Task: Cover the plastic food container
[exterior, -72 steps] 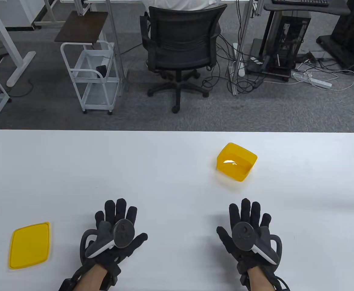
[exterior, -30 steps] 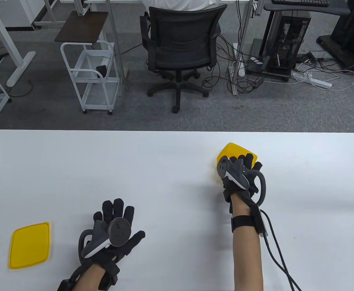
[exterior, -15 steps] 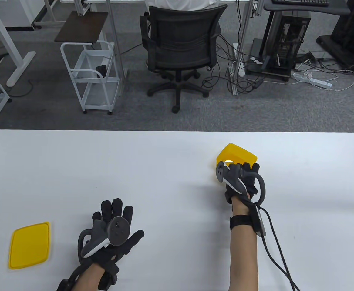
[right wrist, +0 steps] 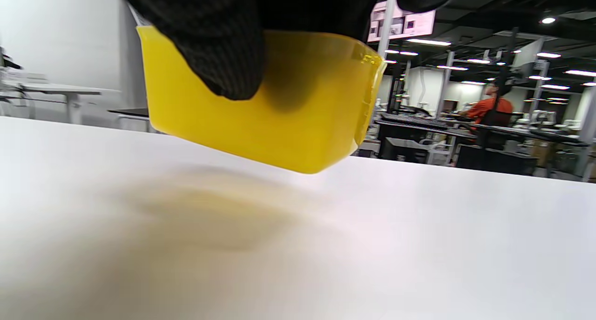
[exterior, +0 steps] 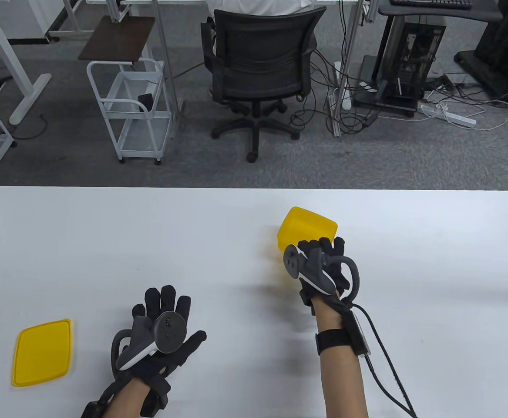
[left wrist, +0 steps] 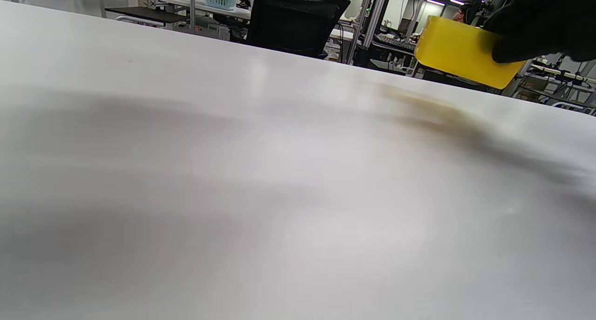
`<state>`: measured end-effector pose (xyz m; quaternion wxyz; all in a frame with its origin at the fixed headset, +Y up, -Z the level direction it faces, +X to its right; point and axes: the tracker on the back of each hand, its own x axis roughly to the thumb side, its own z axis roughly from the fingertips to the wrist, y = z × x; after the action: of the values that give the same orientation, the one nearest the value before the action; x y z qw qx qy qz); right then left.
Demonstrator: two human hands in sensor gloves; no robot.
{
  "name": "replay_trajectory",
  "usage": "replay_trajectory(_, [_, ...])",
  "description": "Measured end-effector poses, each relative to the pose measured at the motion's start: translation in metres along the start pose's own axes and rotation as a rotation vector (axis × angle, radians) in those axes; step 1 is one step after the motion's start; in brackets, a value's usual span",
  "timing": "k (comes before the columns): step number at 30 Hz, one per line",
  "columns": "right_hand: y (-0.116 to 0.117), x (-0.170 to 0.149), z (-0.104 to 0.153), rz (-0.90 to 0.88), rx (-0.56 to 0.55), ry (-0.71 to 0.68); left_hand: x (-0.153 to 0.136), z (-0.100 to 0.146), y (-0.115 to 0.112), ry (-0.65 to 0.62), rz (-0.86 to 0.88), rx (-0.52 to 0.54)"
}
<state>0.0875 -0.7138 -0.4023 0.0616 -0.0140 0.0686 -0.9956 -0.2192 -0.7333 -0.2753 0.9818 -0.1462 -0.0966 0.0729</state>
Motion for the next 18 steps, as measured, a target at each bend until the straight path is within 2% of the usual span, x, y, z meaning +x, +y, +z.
replay_trajectory(5, [-0.023, 0.037, 0.039, -0.019, -0.057, -0.146, 0.002, 0.0, -0.001, -0.013, -0.012, -0.001])
replay_trajectory(8, [-0.027, 0.053, 0.061, -0.051, -0.061, -0.197, 0.003, 0.001, -0.001, -0.016, -0.014, 0.0])
replay_trajectory(14, [-0.014, 0.072, 0.095, -0.109, -0.016, -0.247, 0.003, 0.001, -0.001, -0.018, -0.009, 0.001])
replay_trajectory(18, [-0.005, 0.082, 0.106, -0.085, 0.037, -0.282, 0.004, 0.001, -0.002, -0.02, -0.007, -0.005])
